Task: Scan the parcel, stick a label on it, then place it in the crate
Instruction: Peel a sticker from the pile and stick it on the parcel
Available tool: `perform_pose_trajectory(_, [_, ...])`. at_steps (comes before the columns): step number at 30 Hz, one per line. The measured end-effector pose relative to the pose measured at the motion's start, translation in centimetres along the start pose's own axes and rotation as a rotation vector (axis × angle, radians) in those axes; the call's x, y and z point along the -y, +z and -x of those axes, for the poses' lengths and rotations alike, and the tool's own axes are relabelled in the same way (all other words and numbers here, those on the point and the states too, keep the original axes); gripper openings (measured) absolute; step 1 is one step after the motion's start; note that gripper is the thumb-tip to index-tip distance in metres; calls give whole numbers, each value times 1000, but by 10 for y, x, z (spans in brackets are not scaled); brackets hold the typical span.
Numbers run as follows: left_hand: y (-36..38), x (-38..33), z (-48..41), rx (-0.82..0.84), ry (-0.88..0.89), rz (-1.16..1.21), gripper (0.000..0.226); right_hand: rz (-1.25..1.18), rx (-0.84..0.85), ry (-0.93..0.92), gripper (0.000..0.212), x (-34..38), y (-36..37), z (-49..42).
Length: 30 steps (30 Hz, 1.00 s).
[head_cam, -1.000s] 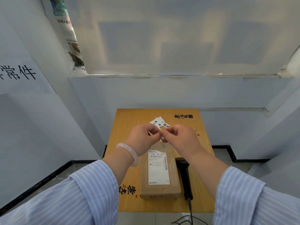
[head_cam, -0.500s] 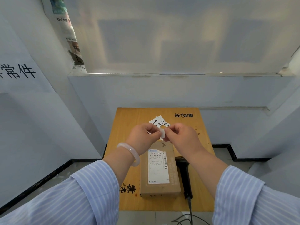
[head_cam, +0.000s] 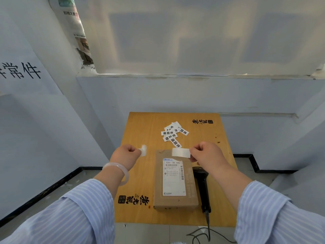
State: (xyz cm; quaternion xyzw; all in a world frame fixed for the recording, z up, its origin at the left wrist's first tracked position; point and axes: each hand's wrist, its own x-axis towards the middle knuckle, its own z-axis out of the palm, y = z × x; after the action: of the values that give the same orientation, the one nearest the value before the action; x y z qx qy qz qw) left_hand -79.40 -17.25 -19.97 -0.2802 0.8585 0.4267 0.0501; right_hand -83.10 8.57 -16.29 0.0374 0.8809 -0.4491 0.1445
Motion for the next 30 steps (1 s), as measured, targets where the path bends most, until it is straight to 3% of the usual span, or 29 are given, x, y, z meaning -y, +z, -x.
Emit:
perform_pose_trajectory(7, [-3,20,-10,-25,-103,-41,18,12,0,64,13,-8,6,-5])
perform_pose_trajectory(11, [6,11,-6,31,-52,-11,4,0,4,78,12,-11,9,-9])
perform_pose_trajectory(19, [56,-56,32,448,185,195,16,-11,44,19,15,-9,22,-14])
perform_pose_trajectory(24, [68,-60,28,365,64,375,11,-49,108,-17,18,-10,25,-20])
perform_pose_trajectory(30, [72,-55,13,319,-98,542,11,-78,-32,82,19,-28,20,-36])
